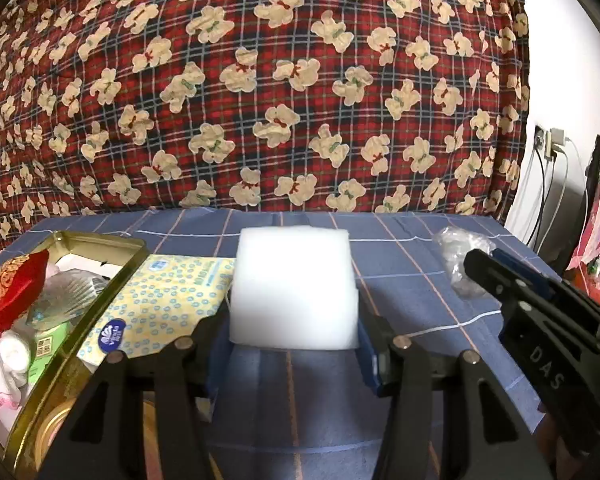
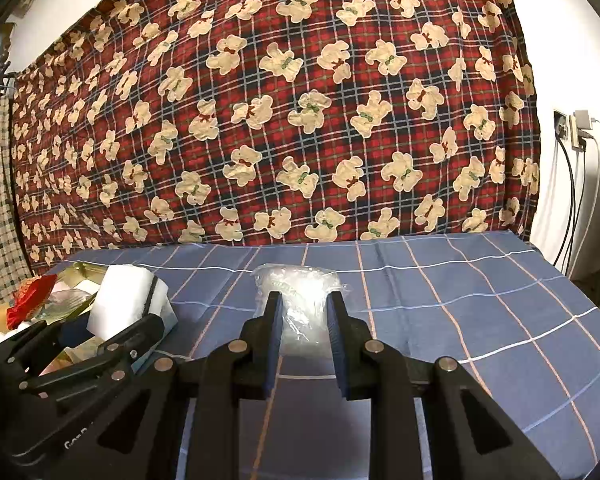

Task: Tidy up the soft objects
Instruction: 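Lift the white sponge and plastic bag off the table with both tools, then carry the white sponge and plastic bag over the gold tray with both tools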

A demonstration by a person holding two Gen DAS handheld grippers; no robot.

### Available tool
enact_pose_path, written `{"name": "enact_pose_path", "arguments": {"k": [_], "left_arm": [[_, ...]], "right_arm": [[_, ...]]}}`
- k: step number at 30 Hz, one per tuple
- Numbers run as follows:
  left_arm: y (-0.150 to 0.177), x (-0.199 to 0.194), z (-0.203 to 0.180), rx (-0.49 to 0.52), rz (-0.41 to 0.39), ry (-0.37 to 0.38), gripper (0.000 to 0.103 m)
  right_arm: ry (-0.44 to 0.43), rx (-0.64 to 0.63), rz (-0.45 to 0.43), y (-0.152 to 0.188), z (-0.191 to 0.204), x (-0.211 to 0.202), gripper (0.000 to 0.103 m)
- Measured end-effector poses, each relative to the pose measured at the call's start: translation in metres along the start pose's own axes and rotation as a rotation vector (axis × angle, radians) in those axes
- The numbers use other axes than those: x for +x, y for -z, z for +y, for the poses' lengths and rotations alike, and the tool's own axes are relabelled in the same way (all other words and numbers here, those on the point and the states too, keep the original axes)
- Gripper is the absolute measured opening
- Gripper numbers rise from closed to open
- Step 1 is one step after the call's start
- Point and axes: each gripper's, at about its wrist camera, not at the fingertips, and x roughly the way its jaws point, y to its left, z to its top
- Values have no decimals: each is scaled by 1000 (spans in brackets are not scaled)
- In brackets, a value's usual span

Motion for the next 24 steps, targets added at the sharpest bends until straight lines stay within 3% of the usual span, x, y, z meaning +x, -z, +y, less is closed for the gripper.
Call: {"name": "enact_pose_path", "arguments": {"k": [24], "left_arm": [[9,-29,17,7,-81,6,52]], "right_arm": [[29,-31,-54,8,25,-23,25]]}}
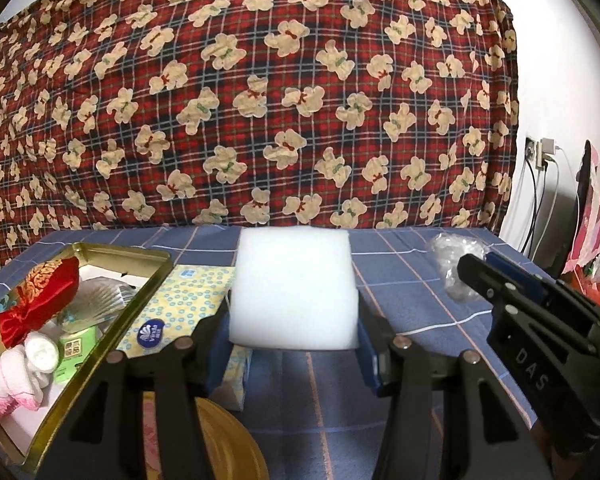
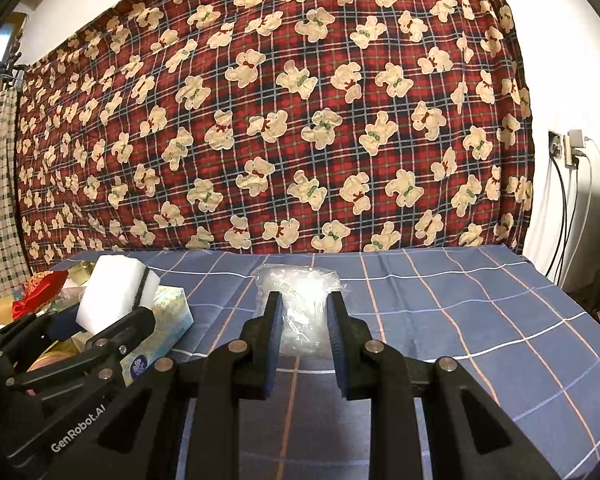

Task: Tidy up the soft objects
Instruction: 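Carry the white sponge and plastic bag over the gold tray with both tools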

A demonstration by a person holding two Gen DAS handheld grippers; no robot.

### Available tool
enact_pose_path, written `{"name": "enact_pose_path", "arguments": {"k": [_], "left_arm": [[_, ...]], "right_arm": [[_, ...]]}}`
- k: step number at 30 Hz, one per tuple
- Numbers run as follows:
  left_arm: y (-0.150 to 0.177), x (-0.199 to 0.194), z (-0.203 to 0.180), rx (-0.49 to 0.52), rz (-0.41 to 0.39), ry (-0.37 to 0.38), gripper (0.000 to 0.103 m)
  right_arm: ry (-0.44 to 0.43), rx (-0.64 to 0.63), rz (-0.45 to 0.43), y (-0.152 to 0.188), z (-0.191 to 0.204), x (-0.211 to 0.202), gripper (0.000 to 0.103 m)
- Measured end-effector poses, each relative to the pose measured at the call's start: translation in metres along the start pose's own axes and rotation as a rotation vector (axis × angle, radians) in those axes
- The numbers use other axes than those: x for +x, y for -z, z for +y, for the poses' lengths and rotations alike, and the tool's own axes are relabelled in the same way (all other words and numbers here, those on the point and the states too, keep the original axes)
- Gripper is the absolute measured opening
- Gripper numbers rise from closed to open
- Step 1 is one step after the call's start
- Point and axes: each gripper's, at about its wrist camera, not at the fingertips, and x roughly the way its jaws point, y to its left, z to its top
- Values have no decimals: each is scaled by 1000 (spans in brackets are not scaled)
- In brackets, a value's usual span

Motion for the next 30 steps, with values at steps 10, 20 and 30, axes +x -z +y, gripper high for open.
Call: {"name": "enact_pose_path", "arguments": {"k": [10,20,30], "left_arm": [[1,-6,5,-9,-14,5,52],[2,-17,16,-8,-41,-5,52],[1,-16,34,-47,-40,-20,52]], "right_arm": [[15,-10,4,1,8,-3,25],[4,-22,-1,1,20,-1,25],[-29,-31,-2,1,38,2,25]]}}
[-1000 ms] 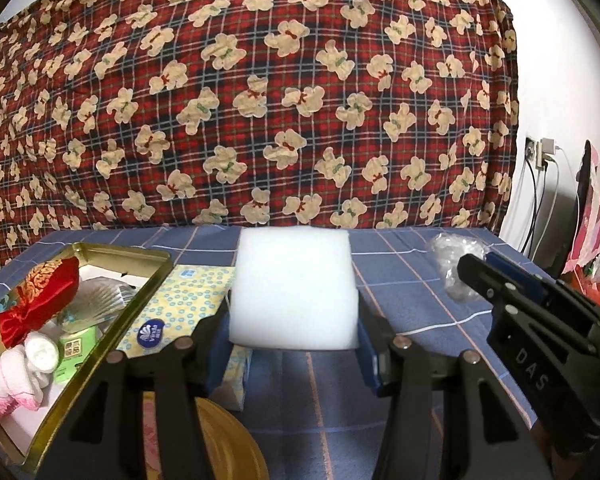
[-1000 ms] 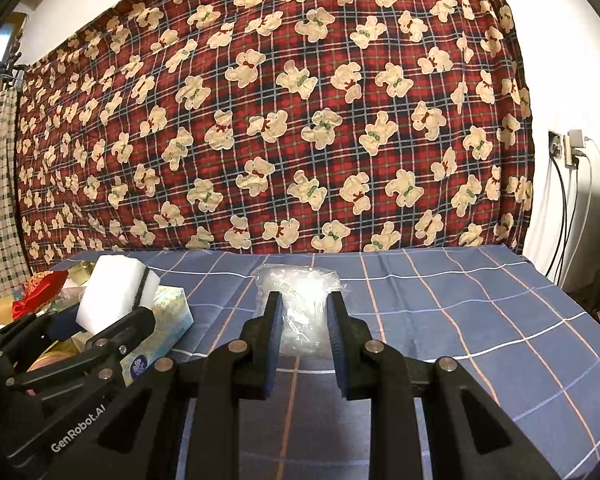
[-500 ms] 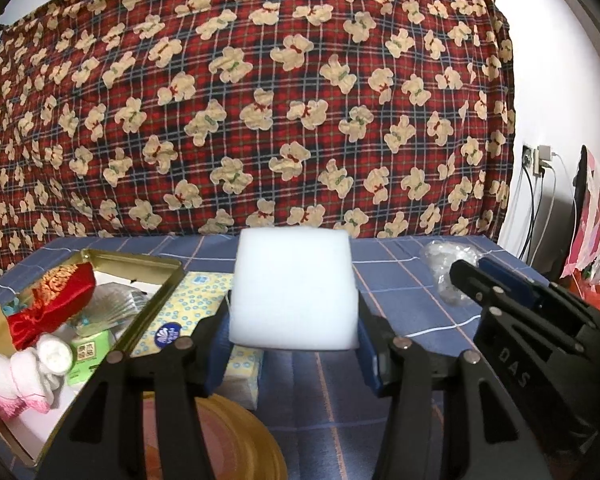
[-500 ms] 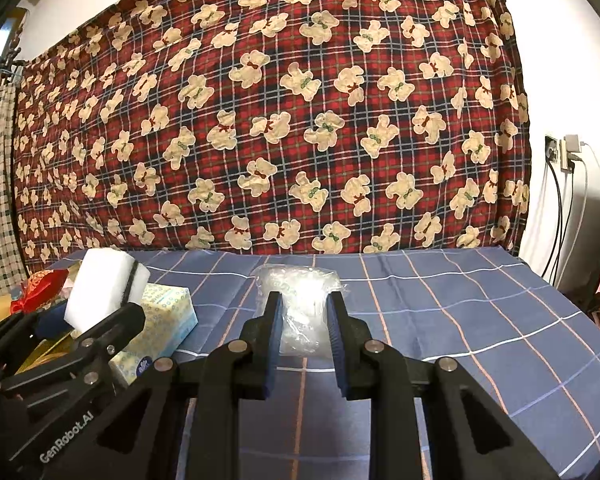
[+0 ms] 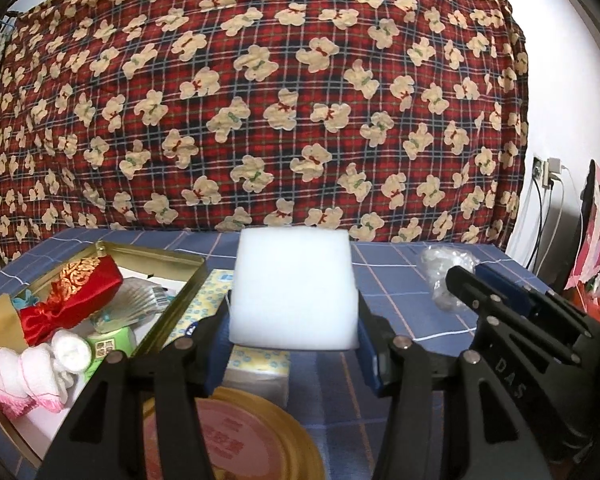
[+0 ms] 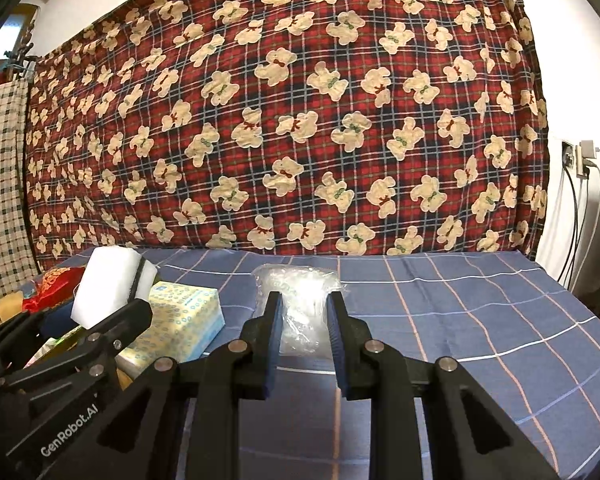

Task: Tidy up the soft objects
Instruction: 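Carry the white sponge and plastic bag over the gold tray with both tools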

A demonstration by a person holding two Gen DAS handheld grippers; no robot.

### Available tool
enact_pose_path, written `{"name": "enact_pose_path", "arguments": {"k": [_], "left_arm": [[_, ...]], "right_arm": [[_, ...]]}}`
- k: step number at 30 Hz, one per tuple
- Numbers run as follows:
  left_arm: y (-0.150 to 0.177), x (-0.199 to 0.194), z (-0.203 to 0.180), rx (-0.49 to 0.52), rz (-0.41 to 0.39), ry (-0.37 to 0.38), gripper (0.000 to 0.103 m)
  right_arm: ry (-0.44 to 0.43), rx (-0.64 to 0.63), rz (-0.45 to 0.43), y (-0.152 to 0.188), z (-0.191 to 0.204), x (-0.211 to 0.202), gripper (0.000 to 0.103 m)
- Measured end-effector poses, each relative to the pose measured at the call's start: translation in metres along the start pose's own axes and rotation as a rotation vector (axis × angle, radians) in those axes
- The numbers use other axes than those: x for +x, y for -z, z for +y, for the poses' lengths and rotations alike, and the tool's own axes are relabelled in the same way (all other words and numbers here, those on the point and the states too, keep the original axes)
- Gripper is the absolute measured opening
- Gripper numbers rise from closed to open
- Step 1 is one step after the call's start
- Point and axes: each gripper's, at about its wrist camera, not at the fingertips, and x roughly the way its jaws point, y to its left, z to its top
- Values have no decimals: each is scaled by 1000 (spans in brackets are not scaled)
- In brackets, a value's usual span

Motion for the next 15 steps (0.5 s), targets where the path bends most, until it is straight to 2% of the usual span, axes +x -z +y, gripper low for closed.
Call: {"name": "enact_pose_path", "arguments": {"k": [15], "left_arm": [[2,-10,19,-15,-27,-20,52]], "right_arm": [[-31,-25,1,0,26,5,25]]}}
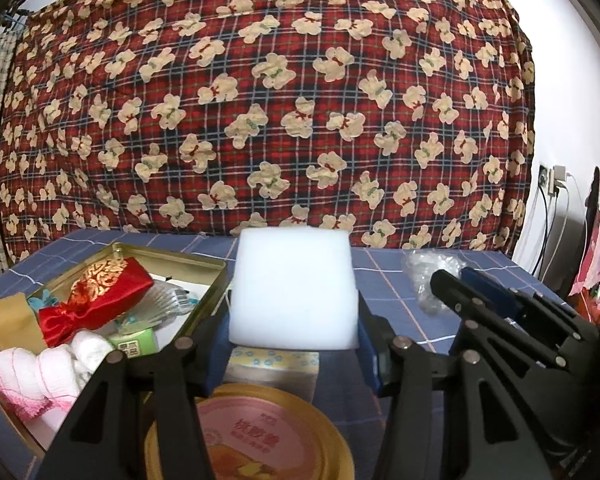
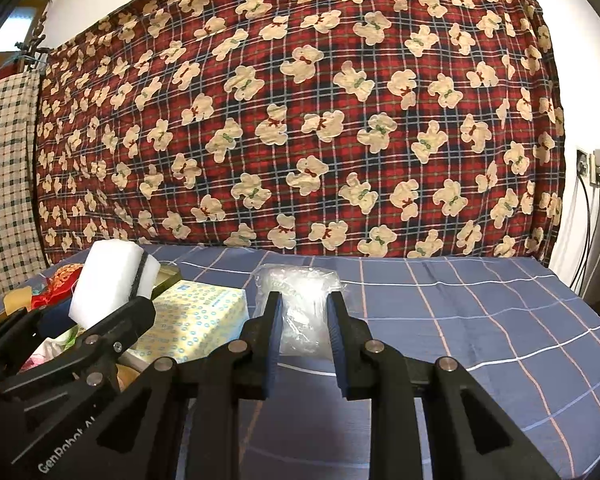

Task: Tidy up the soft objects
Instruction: 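Carry the white sponge and plastic bag over the gold tray with both tools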

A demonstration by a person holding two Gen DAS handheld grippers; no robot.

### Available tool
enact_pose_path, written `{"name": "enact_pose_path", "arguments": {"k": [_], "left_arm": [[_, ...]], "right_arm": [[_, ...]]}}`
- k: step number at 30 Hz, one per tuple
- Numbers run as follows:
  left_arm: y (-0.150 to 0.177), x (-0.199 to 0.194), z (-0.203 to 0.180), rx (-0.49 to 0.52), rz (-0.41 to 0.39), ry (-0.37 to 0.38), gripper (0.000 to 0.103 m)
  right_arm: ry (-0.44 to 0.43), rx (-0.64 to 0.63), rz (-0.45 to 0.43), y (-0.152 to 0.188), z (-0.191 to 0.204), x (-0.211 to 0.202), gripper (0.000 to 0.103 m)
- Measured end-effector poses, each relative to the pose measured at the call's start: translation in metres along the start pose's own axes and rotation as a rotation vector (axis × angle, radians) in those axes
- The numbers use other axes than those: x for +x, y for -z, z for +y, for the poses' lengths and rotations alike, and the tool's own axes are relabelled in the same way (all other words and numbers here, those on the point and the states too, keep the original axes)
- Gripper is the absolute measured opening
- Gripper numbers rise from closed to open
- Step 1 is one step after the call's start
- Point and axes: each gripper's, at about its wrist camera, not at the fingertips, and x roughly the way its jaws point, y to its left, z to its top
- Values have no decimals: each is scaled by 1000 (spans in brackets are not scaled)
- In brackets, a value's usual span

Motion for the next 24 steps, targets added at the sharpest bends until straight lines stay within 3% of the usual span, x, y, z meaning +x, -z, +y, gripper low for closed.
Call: {"name": "enact_pose_path", "arguments": {"k": [24], "left_arm": [[-1,-10,39,-55,12,-2,52]], "right_arm": [[-107,-13,4,-2,31,10,25]]}}
